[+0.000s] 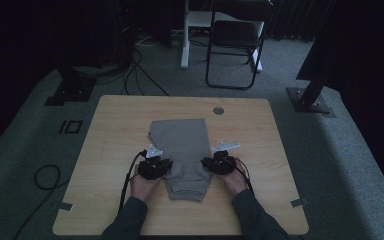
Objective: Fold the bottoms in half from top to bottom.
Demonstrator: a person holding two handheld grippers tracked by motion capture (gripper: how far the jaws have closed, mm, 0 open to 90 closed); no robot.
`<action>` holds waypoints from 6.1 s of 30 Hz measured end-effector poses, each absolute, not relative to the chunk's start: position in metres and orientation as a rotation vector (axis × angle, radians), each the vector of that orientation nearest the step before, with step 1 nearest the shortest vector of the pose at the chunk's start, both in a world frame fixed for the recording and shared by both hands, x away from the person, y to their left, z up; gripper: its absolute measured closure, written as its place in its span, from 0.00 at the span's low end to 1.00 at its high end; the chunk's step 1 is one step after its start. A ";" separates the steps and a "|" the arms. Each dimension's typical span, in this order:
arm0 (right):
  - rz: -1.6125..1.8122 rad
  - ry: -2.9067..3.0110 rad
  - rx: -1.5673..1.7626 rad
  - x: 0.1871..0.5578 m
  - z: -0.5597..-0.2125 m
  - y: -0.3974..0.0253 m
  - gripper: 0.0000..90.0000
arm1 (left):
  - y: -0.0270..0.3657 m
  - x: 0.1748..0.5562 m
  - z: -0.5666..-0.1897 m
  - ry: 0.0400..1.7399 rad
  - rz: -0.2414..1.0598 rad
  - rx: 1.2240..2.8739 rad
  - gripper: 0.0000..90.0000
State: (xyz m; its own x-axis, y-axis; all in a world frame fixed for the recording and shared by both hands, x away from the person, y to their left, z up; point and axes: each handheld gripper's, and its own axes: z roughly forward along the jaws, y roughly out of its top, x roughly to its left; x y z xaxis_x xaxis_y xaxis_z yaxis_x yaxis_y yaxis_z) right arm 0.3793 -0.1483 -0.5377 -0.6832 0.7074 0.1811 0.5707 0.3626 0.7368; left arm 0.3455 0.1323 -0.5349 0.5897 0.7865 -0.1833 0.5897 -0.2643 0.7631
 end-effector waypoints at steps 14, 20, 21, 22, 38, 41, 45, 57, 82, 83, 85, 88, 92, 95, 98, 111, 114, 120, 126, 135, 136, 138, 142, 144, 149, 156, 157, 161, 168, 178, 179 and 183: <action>1.357 2.464 1.019 0.346 -0.522 -0.163 0.80 | 0.127 0.308 -0.541 0.974 0.231 2.013 0.82; 1.379 2.352 1.086 0.352 -0.508 -0.167 0.79 | 0.130 0.302 -0.544 0.973 0.224 2.024 0.81; 1.364 2.348 1.101 0.355 -0.507 -0.164 0.79 | 0.130 0.301 -0.545 0.974 0.222 2.024 0.81; 1.356 2.348 1.104 0.357 -0.508 -0.162 0.79 | 0.131 0.301 -0.545 0.976 0.219 2.025 0.81; 1.182 2.567 1.017 0.320 -0.539 -0.139 0.78 | 0.132 0.297 -0.547 0.978 0.204 2.026 0.74; 1.178 2.607 1.016 0.317 -0.540 -0.140 0.79 | 0.131 0.295 -0.545 0.968 0.217 2.027 0.73; 1.170 2.584 0.998 0.319 -0.534 -0.140 0.72 | 0.136 0.298 -0.539 0.975 0.238 1.988 0.71; 1.119 2.381 1.112 0.387 -0.527 -0.131 0.57 | 0.135 0.349 -0.535 1.120 0.468 1.976 0.68; 1.004 2.399 1.110 0.418 -0.548 -0.120 0.53 | 0.129 0.381 -0.551 1.206 0.466 2.026 0.68; 1.006 2.402 1.102 0.416 -0.548 -0.120 0.53 | 0.128 0.379 -0.551 1.207 0.466 2.026 0.68; 1.008 2.409 1.087 0.412 -0.549 -0.120 0.54 | 0.129 0.374 -0.551 1.200 0.470 2.029 0.68; 1.012 2.421 1.074 0.406 -0.549 -0.121 0.54 | 0.131 0.366 -0.552 1.192 0.461 2.021 0.68; 1.014 2.433 1.063 0.394 -0.548 -0.123 0.57 | 0.134 0.353 -0.553 1.170 0.450 2.019 0.68; 1.027 2.432 1.054 0.385 -0.549 -0.124 0.57 | 0.137 0.346 -0.554 1.154 0.432 2.013 0.68; 1.039 2.434 1.043 0.374 -0.550 -0.127 0.57 | 0.138 0.338 -0.555 1.141 0.423 2.014 0.68; 1.036 2.453 1.023 0.338 -0.550 -0.132 0.57 | 0.135 0.308 -0.555 1.118 0.401 2.019 0.67; 1.040 2.465 1.014 0.331 -0.549 -0.135 0.57 | 0.134 0.300 -0.555 1.107 0.392 2.029 0.67; 1.029 2.498 1.014 0.322 -0.547 -0.137 0.58 | 0.133 0.286 -0.553 1.097 0.359 2.044 0.67; 1.041 2.441 1.034 0.332 -0.539 -0.142 0.57 | 0.143 0.300 -0.537 1.139 0.436 1.970 0.67; 1.057 2.297 1.203 0.399 -0.528 -0.147 0.56 | 0.162 0.376 -0.525 1.293 0.553 1.919 0.56; 1.054 2.293 1.224 0.406 -0.530 -0.146 0.56 | 0.162 0.383 -0.527 1.309 0.553 1.923 0.55; 1.048 2.283 1.249 0.420 -0.534 -0.144 0.56 | 0.162 0.395 -0.531 1.332 0.557 1.930 0.53; 1.033 2.265 1.302 0.442 -0.537 -0.140 0.58 | 0.161 0.409 -0.539 1.373 0.542 1.953 0.53; 1.019 2.265 1.304 0.449 -0.538 -0.138 0.59 | 0.160 0.414 -0.542 1.384 0.531 1.963 0.53; 0.978 2.291 1.307 0.457 -0.544 -0.133 0.60 | 0.159 0.419 -0.548 1.396 0.511 1.983 0.53; 0.980 2.327 1.311 0.459 -0.546 -0.131 0.70 | 0.162 0.419 -0.548 1.384 0.471 1.972 0.59; 0.980 2.330 1.318 0.459 -0.545 -0.131 0.72 | 0.162 0.419 -0.548 1.384 0.462 1.975 0.60; 0.999 2.343 1.338 0.459 -0.545 -0.131 0.84 | 0.161 0.420 -0.546 1.379 0.411 1.988 0.72; 1.018 2.367 1.367 0.462 -0.543 -0.130 0.94 | 0.152 0.418 -0.543 1.353 0.466 2.036 0.94; 1.192 2.248 1.285 0.460 -0.495 -0.139 0.94 | 0.155 0.413 -0.490 1.282 0.592 1.901 0.95; 1.220 2.234 1.274 0.459 -0.488 -0.141 0.94 | 0.155 0.411 -0.483 1.266 0.606 1.887 0.95; 1.287 2.200 1.211 0.452 -0.468 -0.147 0.94 | 0.156 0.399 -0.461 1.207 0.632 1.839 0.95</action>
